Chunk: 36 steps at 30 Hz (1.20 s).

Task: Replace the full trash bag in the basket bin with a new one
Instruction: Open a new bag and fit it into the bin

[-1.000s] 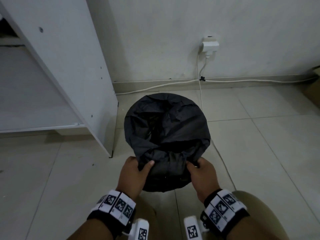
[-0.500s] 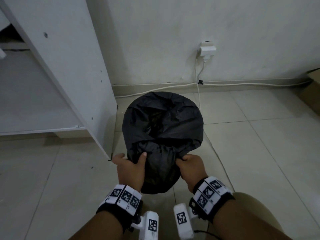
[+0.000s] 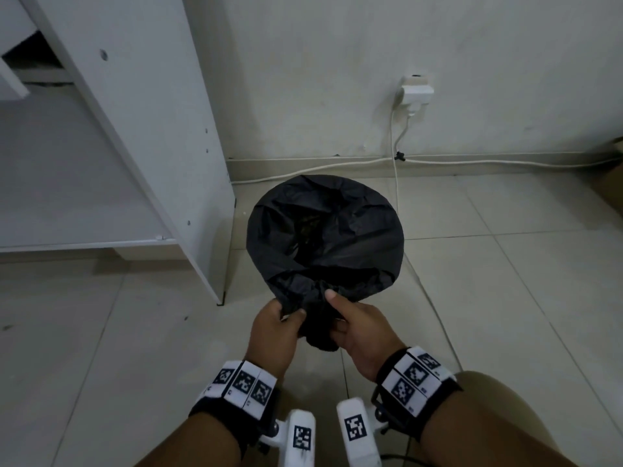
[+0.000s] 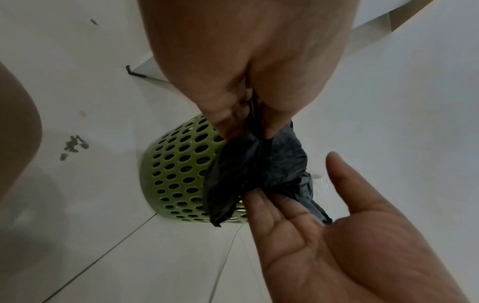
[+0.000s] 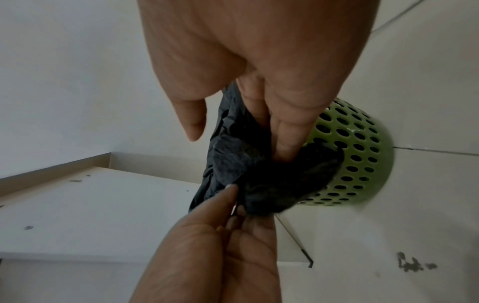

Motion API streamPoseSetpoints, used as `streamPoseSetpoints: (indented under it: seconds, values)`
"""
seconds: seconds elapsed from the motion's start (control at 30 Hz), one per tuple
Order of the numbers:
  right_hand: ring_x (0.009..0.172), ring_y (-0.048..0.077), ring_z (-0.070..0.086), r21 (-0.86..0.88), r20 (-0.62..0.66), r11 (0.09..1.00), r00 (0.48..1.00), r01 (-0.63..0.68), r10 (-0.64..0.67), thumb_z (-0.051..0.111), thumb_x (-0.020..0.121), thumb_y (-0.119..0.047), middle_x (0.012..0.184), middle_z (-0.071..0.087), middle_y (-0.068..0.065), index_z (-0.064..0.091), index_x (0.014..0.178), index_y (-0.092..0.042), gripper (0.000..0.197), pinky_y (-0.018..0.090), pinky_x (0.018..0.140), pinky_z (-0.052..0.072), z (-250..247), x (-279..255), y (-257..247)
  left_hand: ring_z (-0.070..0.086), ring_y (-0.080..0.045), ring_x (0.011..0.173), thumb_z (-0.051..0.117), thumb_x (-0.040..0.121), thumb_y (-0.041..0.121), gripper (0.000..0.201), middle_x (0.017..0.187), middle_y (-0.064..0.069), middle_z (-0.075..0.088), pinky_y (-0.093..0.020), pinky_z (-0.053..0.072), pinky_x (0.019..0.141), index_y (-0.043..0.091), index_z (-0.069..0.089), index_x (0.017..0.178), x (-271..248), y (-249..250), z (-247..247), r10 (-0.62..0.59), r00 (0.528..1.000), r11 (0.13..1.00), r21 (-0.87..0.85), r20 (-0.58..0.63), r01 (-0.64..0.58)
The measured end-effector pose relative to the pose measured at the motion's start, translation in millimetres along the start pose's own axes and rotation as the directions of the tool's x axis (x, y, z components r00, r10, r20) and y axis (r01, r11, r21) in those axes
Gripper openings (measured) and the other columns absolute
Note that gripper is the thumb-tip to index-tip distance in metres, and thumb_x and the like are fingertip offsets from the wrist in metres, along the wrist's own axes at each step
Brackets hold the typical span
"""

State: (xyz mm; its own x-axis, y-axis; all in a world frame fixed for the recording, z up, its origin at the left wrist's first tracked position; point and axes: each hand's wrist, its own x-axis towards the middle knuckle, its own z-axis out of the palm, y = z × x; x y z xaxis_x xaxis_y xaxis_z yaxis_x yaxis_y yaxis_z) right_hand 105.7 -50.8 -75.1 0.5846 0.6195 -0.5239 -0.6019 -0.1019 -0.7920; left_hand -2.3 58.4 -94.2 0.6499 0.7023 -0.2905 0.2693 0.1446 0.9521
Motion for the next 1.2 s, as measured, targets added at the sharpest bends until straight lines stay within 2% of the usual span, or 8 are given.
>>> streamPoseSetpoints:
  seconds: [0.17, 0.37, 0.6, 0.73, 0.87, 0.97, 1.03, 1.2]
  values:
    - [0.067, 0.033, 0.056, -0.06, 0.076, 0.997, 0.996, 0.048, -0.044, 0.07, 0.083, -0.024, 0.082, 0.062, 0.026, 0.067, 0.101, 0.013, 0.041, 0.039, 0.058, 0.043, 7.8, -1.6, 4.9, 0.07, -0.035, 0.096, 0.046, 0.097, -0.009, 0.025, 0.109, -0.028, 0.07, -0.042, 0.057, 0.084, -0.008, 0.061, 0.116, -4.6, 4.6, 8.1, -0.15, 0.983, 0.917, -0.357, 0.105, 0.178]
    - [0.076, 0.036, 0.054, -0.062, 0.018, 0.996, 0.998, 0.059, -0.058, 0.064, 0.081, -0.02, 0.088, 0.059, 0.032, 0.065, 0.099, 0.014, 0.038, 0.046, 0.067, 0.04, 10.9, -1.0, 5.8, 0.065, -0.037, 0.091, 0.049, 0.097, 0.019, 0.034, 0.106, -0.023, 0.071, -0.047, 0.048, 0.082, -0.003, 0.067, 0.116, -3.1, 7.6, 6.5, -0.253, 0.962, 0.836, -0.478, 0.099, 0.269]
    - [0.072, 0.027, 0.057, -0.22, 0.177, 0.968, 0.981, 0.122, -0.084, 0.068, 0.076, -0.011, 0.083, 0.063, 0.019, 0.065, 0.106, 0.0, 0.033, 0.039, 0.063, 0.045, 1.2, -2.3, 11.8, 0.071, -0.037, 0.085, 0.052, 0.093, -0.006, 0.016, 0.097, -0.029, 0.073, -0.044, 0.059, 0.078, -0.007, 0.066, 0.102, -8.7, 3.4, 10.5, -0.182, 0.977, 0.929, -0.308, 0.107, 0.207]
    - [0.083, 0.039, 0.067, -0.355, 0.202, 0.922, 0.975, 0.157, -0.089, 0.068, 0.073, 0.001, 0.098, 0.069, 0.024, 0.066, 0.11, -0.007, 0.038, 0.041, 0.069, 0.055, -0.5, -2.0, 10.1, 0.067, -0.035, 0.076, 0.052, 0.093, -0.008, 0.017, 0.097, -0.036, 0.068, -0.044, 0.061, 0.073, -0.01, 0.066, 0.102, -5.6, 6.2, 12.4, -0.195, 0.969, 0.948, -0.226, 0.15, 0.226]
    - [0.081, 0.039, 0.068, -0.347, 0.164, 0.925, 0.981, 0.154, -0.102, 0.066, 0.078, 0.003, 0.099, 0.07, 0.025, 0.069, 0.108, -0.008, 0.032, 0.044, 0.066, 0.056, -4.1, -1.8, 10.0, 0.073, -0.031, 0.07, 0.055, 0.093, -0.007, 0.016, 0.082, -0.025, 0.073, -0.033, 0.06, 0.062, -0.005, 0.07, 0.096, -3.5, 16.0, 9.2, -0.234, 0.943, 0.955, -0.128, 0.235, 0.269]
    - [0.078, 0.035, 0.066, -0.41, 0.082, 0.9, 0.988, 0.15, -0.127, 0.059, 0.084, -0.007, 0.094, 0.069, 0.027, 0.069, 0.1, -0.006, 0.019, 0.052, 0.073, 0.056, -4.3, 0.8, 11.7, 0.069, -0.024, 0.056, 0.058, 0.094, -0.002, 0.012, 0.068, -0.02, 0.071, -0.029, 0.055, 0.051, -0.004, 0.07, 0.093, -3.3, 15.7, 8.8, -0.182, 0.97, 0.98, -0.054, 0.16, 0.192]
    - [0.076, 0.035, 0.066, -0.582, 0.063, 0.785, 0.974, 0.213, -0.218, 0.054, 0.086, -0.018, 0.086, 0.069, 0.022, 0.07, 0.089, -0.006, 0.02, 0.057, 0.073, 0.055, -8.0, 4.2, 12.5, 0.062, -0.021, 0.048, 0.063, 0.092, 0.001, 0.009, 0.059, -0.017, 0.065, -0.027, 0.049, 0.046, -0.003, 0.07, 0.088, -2.2, 12.4, 8.4, -0.167, 0.984, 0.983, -0.068, 0.061, 0.171]
    - [0.075, 0.027, 0.07, -0.666, 0.016, 0.717, 0.964, 0.207, -0.264, 0.05, 0.093, -0.013, 0.085, 0.075, 0.006, 0.075, 0.089, -0.014, 0.025, 0.048, 0.072, 0.06, -18.8, 8.1, 12.2, 0.04, -0.018, 0.04, 0.061, 0.093, 0.002, 0.01, 0.054, -0.009, 0.049, -0.022, 0.029, 0.039, 0.005, 0.055, 0.085, 3.8, 11.7, 7.5, -0.267, 0.964, 0.934, -0.248, -0.003, 0.258]
